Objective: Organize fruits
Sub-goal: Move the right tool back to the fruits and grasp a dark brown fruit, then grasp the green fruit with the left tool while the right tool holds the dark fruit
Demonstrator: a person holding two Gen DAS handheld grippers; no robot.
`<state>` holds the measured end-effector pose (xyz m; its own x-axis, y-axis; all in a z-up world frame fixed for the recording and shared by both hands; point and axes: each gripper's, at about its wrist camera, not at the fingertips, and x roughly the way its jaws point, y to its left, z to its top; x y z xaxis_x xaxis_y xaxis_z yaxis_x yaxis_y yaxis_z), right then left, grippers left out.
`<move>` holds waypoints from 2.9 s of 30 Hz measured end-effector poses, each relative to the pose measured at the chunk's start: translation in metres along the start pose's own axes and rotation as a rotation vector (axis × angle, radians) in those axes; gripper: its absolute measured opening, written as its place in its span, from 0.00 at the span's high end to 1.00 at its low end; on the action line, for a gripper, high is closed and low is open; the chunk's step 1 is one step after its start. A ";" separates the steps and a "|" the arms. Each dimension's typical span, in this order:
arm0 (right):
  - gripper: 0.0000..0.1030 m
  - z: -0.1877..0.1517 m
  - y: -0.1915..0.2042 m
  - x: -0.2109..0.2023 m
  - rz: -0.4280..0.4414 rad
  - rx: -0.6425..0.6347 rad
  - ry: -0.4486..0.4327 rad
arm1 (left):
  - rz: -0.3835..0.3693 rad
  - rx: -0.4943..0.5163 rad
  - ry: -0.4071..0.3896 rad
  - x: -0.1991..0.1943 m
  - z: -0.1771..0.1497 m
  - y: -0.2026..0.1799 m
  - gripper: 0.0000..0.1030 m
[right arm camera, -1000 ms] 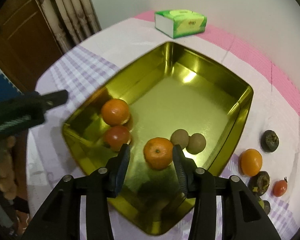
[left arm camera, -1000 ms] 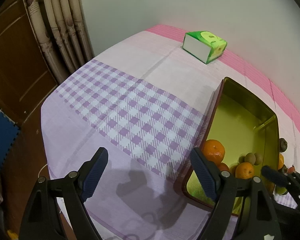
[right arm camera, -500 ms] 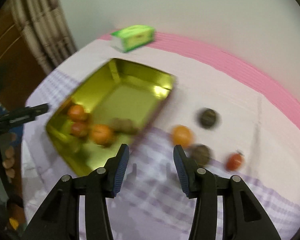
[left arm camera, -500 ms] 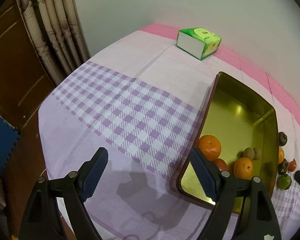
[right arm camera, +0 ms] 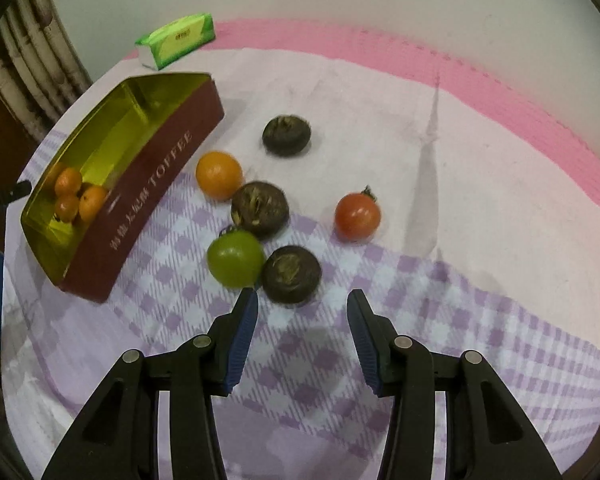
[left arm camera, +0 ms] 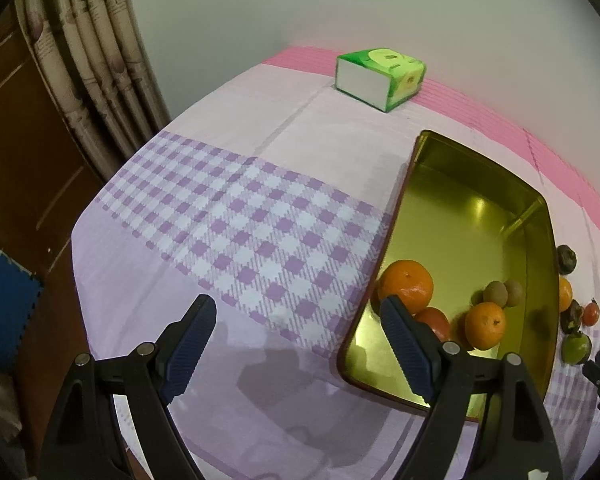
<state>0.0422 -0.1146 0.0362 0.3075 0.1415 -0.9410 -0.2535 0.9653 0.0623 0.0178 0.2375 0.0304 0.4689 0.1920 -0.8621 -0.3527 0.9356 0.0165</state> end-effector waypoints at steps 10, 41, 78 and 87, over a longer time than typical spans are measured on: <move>0.53 0.010 0.002 0.023 0.007 -0.005 -0.010 | 0.002 0.053 0.003 0.003 -0.004 -0.013 0.21; 0.63 -0.008 -0.060 0.025 -0.147 0.065 -0.055 | -0.225 0.372 -0.077 -0.051 -0.024 -0.154 0.21; 0.60 -0.020 -0.083 0.021 -0.106 0.139 -0.084 | -0.337 0.522 0.165 0.014 -0.069 -0.268 0.68; 0.60 -0.020 -0.082 0.022 -0.109 0.135 -0.084 | -0.350 0.503 0.160 0.008 -0.067 -0.261 0.68</move>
<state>0.0517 -0.1949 0.0044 0.4032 0.0470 -0.9139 -0.0912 0.9958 0.0110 0.0594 -0.0248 -0.0141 0.3465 -0.1604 -0.9242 0.2414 0.9673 -0.0774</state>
